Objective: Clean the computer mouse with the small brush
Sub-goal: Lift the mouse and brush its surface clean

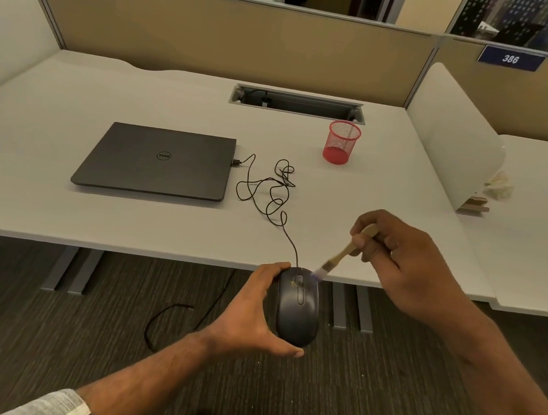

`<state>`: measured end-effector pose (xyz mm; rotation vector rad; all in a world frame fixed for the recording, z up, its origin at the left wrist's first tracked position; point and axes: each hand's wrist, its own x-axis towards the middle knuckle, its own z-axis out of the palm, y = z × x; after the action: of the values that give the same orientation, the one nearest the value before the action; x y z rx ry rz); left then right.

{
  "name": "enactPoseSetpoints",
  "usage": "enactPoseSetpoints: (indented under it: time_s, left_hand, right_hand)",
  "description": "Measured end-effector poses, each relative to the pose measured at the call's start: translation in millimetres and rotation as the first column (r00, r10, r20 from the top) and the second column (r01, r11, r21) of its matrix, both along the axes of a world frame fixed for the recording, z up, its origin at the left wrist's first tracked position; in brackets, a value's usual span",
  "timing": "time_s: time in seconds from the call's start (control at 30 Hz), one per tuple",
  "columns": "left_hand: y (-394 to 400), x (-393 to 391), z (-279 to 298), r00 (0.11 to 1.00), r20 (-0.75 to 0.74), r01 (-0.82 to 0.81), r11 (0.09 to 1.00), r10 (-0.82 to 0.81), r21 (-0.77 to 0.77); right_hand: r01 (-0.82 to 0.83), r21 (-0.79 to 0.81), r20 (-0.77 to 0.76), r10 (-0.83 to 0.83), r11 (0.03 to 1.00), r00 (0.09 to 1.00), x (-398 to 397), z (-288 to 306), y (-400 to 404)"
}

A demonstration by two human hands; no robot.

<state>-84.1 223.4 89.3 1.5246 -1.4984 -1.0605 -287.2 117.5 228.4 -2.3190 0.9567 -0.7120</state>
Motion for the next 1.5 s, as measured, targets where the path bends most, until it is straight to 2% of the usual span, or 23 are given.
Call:
enactPoseSetpoints:
  time_s: [0.1, 0.17, 0.3, 0.37, 0.47, 0.53, 0.63, 0.7, 0.77, 0.87, 1.0, 1.13, 1.33, 1.5]
  left_hand:
    - [-2, -2, 4, 1.000, 0.007, 0.010, 1.000, -0.010, -0.008]
    - [-3, -3, 5, 1.000, 0.008, 0.005, 1.000, -0.005, -0.008]
    - [-2, -3, 5, 1.000, 0.016, -0.002, 1.000, 0.003, -0.016]
    - [-2, -3, 5, 1.000, 0.021, -0.004, 1.000, 0.004, -0.022]
    - [-3, -3, 6, 1.000, 0.023, -0.002, 1.000, 0.003, -0.028]
    - [-4, -4, 7, 1.000, 0.025, -0.003, 1.000, 0.004, -0.028]
    - [-3, -4, 6, 1.000, 0.029, -0.002, 1.000, 0.003, -0.031]
    - [-2, -3, 5, 0.999, 0.034, -0.006, 0.999, 0.007, -0.036]
    - [-2, -3, 6, 0.999, 0.039, -0.012, 0.999, 0.013, -0.045]
    - [-2, -3, 7, 0.999, 0.046, -0.004, 0.998, 0.007, -0.065]
    - [-3, -3, 8, 0.999, 0.047, 0.000, 0.997, 0.004, -0.073]
    - [-2, -2, 4, 0.999, 0.047, -0.008, 0.997, 0.011, -0.072]
    - [-3, -4, 2, 0.999, 0.046, -0.006, 0.997, 0.009, -0.076]
    - [-3, -4, 2, 0.998, 0.052, -0.018, 0.998, 0.021, -0.064]
  right_hand:
    - [0.116, 0.102, 0.159, -0.132, 0.988, 0.979, 12, -13, 4]
    - [0.188, 0.121, 0.128, -0.203, 0.975, 0.971, 17, -25, 5]
    - [0.314, 0.024, 0.093, -0.315, 0.949, 0.945, 14, -32, 3]
    - [0.336, -0.005, 0.136, -0.332, 0.942, 0.933, 14, -29, 2]
    - [0.328, 0.034, 0.199, -0.328, 0.944, 0.924, 19, -27, 2]
    - [0.329, 0.059, 0.156, -0.334, 0.943, 0.930, 23, -30, 3]
    - [0.370, 0.004, 0.065, -0.369, 0.929, 0.927, 23, -33, 2]
    - [0.384, -0.027, 0.087, -0.381, 0.923, 0.920, 20, -29, 0]
    - [0.392, 0.012, 0.148, -0.390, 0.920, 0.909, 20, -24, -2]
    - [0.370, 0.135, 0.195, -0.391, 0.919, 0.900, 26, -23, 0]
    - [0.354, 0.155, 0.065, -0.367, 0.922, 0.928, 28, -28, 4]
    - [0.391, 0.051, 0.030, -0.392, 0.919, 0.919, 20, -20, 2]
    - [0.320, 0.001, 0.152, -0.316, 0.947, 0.936, 28, -13, 15]
    - [0.196, -0.171, 0.064, -0.187, 0.966, 0.980, 42, -19, 35]
